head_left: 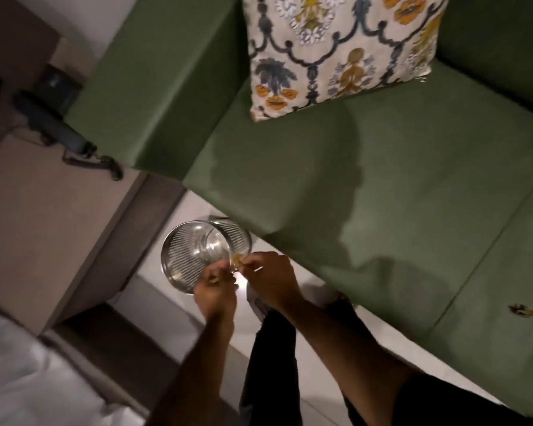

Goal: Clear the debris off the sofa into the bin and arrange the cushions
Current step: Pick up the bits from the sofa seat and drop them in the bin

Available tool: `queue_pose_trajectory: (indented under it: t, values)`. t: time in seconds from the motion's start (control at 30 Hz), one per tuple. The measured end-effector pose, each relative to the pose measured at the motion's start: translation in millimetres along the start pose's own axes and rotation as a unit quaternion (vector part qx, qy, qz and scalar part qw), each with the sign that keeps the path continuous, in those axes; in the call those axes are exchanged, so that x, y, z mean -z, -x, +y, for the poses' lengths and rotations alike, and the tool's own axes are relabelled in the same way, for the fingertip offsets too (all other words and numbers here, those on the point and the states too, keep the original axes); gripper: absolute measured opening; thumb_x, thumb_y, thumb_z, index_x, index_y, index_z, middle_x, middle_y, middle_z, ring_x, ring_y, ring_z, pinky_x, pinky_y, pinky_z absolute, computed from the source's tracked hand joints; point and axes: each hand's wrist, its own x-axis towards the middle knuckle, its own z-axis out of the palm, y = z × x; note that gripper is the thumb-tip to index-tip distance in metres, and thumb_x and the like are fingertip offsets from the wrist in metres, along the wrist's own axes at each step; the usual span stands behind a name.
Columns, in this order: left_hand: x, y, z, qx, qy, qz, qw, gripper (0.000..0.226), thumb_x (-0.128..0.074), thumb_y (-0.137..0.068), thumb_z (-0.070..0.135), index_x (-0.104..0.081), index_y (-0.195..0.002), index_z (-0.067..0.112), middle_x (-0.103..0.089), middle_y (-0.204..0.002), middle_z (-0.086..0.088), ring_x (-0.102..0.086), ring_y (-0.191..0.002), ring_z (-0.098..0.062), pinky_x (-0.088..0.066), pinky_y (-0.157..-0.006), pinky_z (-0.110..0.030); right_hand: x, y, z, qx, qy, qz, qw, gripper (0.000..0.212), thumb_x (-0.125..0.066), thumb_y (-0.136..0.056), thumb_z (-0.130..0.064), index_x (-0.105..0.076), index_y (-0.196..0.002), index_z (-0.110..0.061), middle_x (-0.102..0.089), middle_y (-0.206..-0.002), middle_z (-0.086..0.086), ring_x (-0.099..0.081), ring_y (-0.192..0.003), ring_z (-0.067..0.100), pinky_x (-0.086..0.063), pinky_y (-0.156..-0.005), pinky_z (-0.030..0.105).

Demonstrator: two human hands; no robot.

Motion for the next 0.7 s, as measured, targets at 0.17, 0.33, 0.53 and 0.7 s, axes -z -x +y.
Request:
queue_pose_trajectory:
  t: [0.17,0.33,0.53,0.7]
  values:
    - [60.0,-46.1,8.7,0.080,0.020,-0.002,0.997,0.023,-0.043,-0.091,-0.012,-0.062,-0.094,0.000,-0.065,-0.091,-0.020,-0.064,-0.078,-0.031,-0.058,-0.067,-0.033,-63.0,-30.0,-27.4,-0.050,0.084,-0.087,0.991,0.035,-0.051,-0.100,-0.034,-0.070,-0.123,-0.017,-0.065,-0.133,0.009,-0.060,-0.125,0.033,-0.046,-0.103,0.035]
    - [74.7,-62.0,33.1,0.079,-0.024,-0.057,0.995,0.030,-0.032,-0.101,0.000,-0.050,-0.125,0.005,-0.070,-0.097,-0.020,-0.075,-0.075,-0.021,-0.057,-0.068,-0.027,-74.2,-42.4,-20.9,-0.055,0.043,-0.169,0.983,0.060,-0.063,-0.095,-0.040,-0.051,-0.146,-0.011,-0.057,-0.148,0.011,-0.052,-0.138,0.031,-0.041,-0.113,0.036]
    - [45.6,-39.5,31.3,-0.097,-0.214,-0.070,0.970,0.038,-0.046,-0.099,0.003,-0.056,-0.135,0.005,-0.058,-0.139,-0.018,-0.055,-0.127,-0.038,-0.044,-0.095,-0.026,-8.7,16.8,30.1,-0.003,-0.099,-0.042,0.994,0.036,-0.066,-0.092,-0.021,-0.069,-0.128,-0.017,-0.077,-0.119,0.002,-0.075,-0.106,0.016,-0.054,-0.095,0.020]
    - [-72.5,44.8,30.3,-0.322,-0.263,-0.191,0.889,0.026,-0.056,-0.092,0.004,-0.070,-0.100,0.024,-0.074,-0.097,-0.007,-0.068,-0.093,-0.027,-0.041,-0.080,-0.009,131.6,87.4,116.2,-0.043,-0.086,0.263,0.960,0.022,-0.061,-0.092,-0.028,-0.076,-0.108,-0.028,-0.079,-0.104,-0.008,-0.073,-0.091,0.004,-0.057,-0.085,0.021]
